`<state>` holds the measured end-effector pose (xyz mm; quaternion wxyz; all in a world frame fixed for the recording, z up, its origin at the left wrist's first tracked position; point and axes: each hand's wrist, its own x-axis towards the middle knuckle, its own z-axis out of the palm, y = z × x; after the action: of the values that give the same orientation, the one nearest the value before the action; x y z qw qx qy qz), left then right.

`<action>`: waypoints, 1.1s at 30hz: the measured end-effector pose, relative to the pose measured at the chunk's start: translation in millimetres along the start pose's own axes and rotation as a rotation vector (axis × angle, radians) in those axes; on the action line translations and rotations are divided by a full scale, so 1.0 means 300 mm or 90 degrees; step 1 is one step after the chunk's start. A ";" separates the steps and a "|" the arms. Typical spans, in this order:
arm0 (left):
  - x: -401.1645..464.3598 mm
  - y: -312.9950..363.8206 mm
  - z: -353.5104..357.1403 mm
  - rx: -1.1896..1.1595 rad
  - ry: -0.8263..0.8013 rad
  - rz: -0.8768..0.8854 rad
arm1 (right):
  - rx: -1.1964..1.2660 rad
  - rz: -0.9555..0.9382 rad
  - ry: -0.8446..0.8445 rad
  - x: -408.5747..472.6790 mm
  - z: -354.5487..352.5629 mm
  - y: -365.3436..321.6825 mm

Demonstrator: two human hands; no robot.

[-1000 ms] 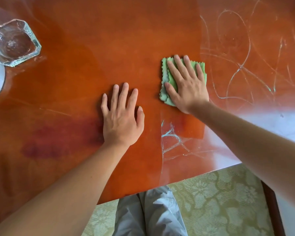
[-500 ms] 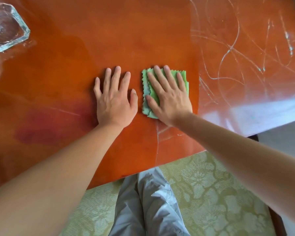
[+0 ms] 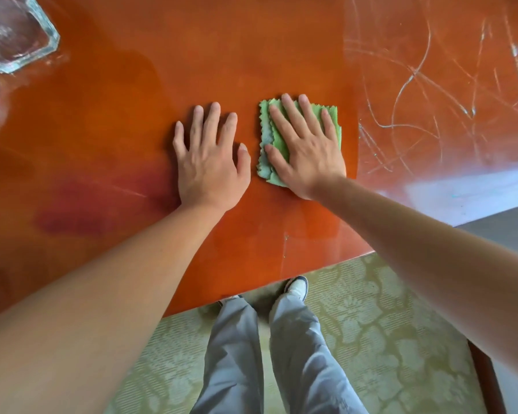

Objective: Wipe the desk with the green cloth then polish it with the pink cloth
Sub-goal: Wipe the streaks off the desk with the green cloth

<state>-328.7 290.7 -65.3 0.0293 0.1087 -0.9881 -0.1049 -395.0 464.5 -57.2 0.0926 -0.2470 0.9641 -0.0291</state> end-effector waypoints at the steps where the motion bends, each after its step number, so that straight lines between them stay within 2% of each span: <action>1: -0.001 0.000 0.001 0.002 0.001 -0.001 | -0.001 0.005 0.002 0.017 0.000 -0.001; 6: -0.004 0.003 0.006 0.005 0.009 0.004 | 0.010 0.015 0.014 -0.027 0.017 -0.025; 15: -0.003 0.003 0.001 0.000 0.015 0.002 | 0.057 -0.025 0.037 -0.392 0.104 -0.202; 21: -0.001 0.003 0.002 -0.001 0.027 -0.003 | 0.065 -0.053 0.050 -0.410 0.113 -0.190; 27: -0.004 0.004 0.002 0.010 0.022 -0.001 | 0.049 -0.035 0.038 -0.423 0.100 -0.083; 33: -0.004 0.007 -0.003 0.001 0.012 -0.005 | 0.054 0.076 0.043 -0.425 0.062 0.148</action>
<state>-327.8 292.7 -64.1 0.0380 0.1137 -0.9874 -0.1030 -302.4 564.6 -59.0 0.0720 -0.1841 0.9776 -0.0725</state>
